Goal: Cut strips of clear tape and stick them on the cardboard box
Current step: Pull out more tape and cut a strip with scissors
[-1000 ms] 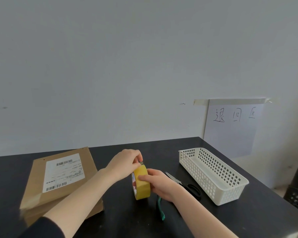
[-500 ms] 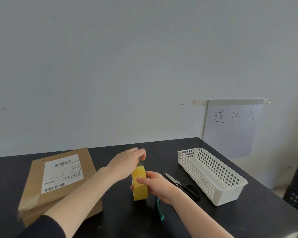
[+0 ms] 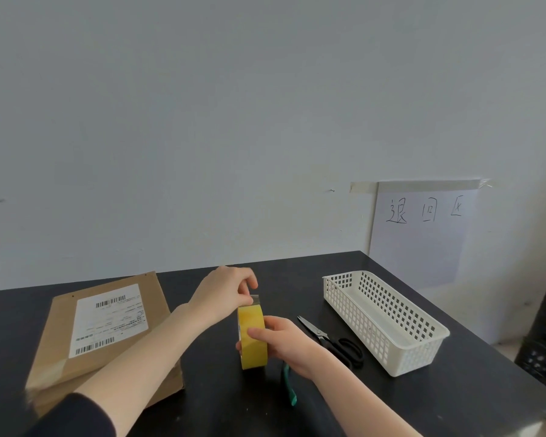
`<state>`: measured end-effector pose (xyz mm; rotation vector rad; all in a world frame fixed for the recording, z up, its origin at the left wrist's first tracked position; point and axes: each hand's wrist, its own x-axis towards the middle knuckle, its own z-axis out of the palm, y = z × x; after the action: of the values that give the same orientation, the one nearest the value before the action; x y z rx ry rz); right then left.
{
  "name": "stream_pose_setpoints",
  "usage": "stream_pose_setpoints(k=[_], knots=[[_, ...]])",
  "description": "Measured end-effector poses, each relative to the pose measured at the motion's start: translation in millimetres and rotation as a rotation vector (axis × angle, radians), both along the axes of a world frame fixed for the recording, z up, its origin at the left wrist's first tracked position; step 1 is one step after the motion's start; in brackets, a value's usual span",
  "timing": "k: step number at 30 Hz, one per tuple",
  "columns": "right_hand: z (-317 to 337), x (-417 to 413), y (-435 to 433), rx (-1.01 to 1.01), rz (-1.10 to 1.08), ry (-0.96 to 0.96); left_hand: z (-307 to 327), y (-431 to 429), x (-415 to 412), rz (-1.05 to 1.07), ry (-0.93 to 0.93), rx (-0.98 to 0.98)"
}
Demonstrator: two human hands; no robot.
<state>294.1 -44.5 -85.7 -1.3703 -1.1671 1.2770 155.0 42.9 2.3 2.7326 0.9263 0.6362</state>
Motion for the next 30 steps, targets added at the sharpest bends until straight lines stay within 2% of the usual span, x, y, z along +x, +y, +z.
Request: stream_pose_setpoints(k=[8, 16, 21, 24, 27, 30], knots=[[16, -12, 13, -0.038, -0.051, -0.045, 12, -1, -6, 0.038, 0.028, 0.005], [25, -10, 24, -0.12, -0.185, 0.121, 37, -7, -2, 0.007, -0.036, 0.115], [23, -12, 24, -0.11, -0.211, 0.135, 41, -9, -3, -0.01, -0.037, 0.129], [20, -12, 19, -0.113, -0.24, 0.076, 41, -10, -4, -0.033, -0.025, 0.136], [18, -3, 9, -0.116, -0.169, 0.001, 41, -10, -4, -0.053, -0.021, 0.149], [29, 23, -7, -0.089, -0.164, -0.162, 40, -10, -4, -0.062, -0.006, 0.145]])
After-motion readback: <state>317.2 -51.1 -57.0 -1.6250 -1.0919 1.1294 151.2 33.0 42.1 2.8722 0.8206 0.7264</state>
